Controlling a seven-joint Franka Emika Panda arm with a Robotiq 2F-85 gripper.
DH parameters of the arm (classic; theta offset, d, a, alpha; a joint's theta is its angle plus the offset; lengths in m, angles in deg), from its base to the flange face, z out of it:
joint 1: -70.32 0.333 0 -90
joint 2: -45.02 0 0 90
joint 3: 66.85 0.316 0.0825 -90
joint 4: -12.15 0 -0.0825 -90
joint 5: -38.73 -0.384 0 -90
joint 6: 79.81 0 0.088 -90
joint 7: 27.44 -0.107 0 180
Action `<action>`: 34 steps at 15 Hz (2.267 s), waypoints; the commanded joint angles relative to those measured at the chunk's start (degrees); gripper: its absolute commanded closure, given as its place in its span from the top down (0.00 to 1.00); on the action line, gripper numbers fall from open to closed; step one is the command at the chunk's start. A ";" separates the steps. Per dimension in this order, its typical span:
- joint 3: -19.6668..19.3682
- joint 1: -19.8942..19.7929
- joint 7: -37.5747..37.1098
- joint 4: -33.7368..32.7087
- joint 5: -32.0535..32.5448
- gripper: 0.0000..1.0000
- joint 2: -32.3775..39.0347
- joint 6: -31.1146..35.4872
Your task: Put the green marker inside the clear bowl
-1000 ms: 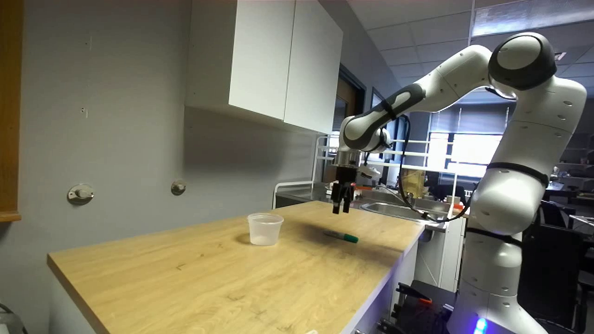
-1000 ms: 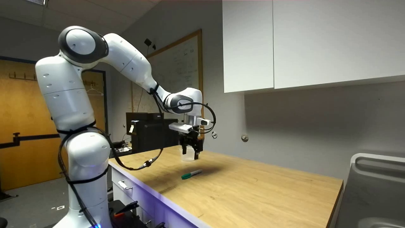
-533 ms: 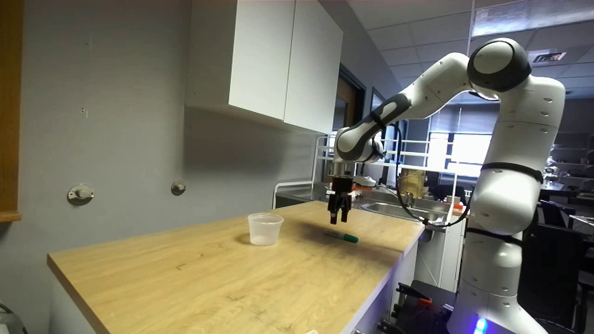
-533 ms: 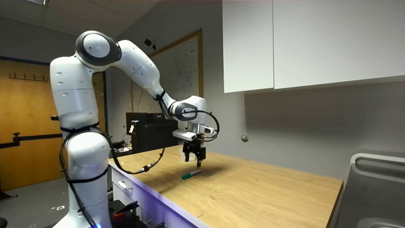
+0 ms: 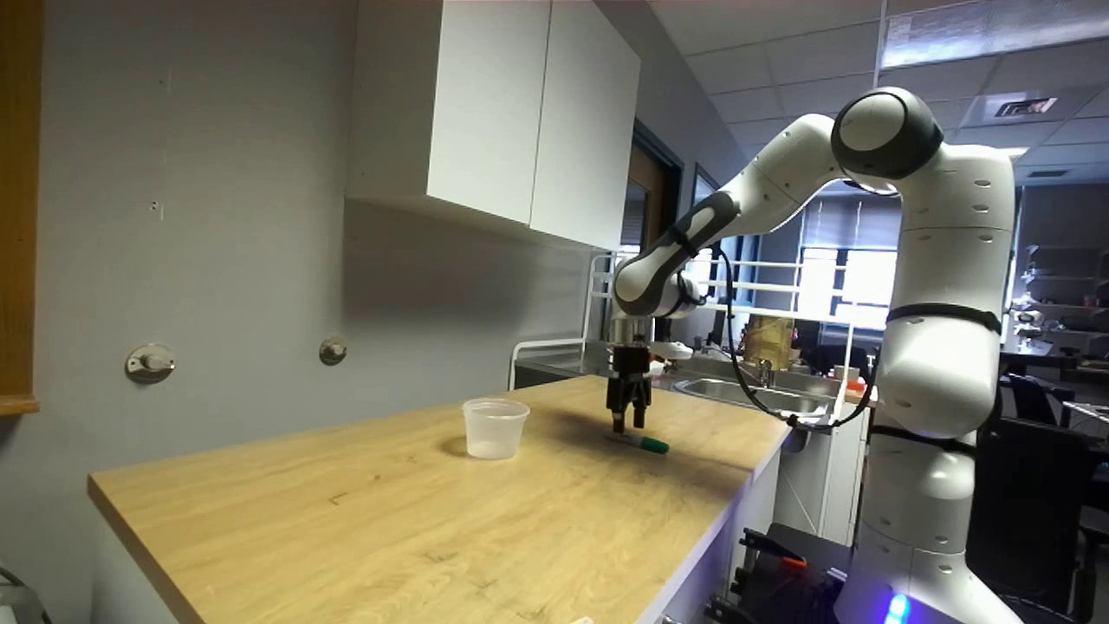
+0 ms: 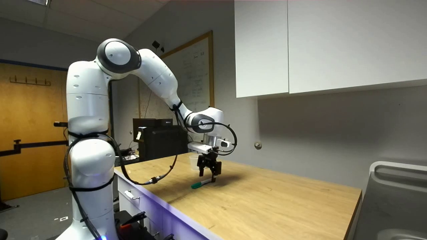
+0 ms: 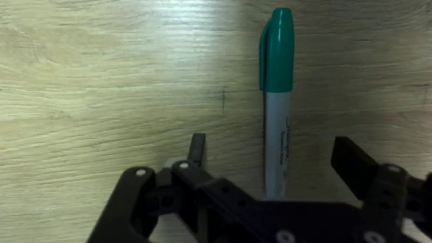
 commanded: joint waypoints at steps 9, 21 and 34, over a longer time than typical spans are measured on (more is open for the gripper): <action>0.70 -1.82 -0.37 -3.99 -0.96 0.08 3.41 -1.47; 1.29 -1.43 -11.34 -3.42 -6.63 0.10 -10.72 2.11; 11.16 5.86 -26.14 -17.79 -10.10 0.10 -6.27 6.56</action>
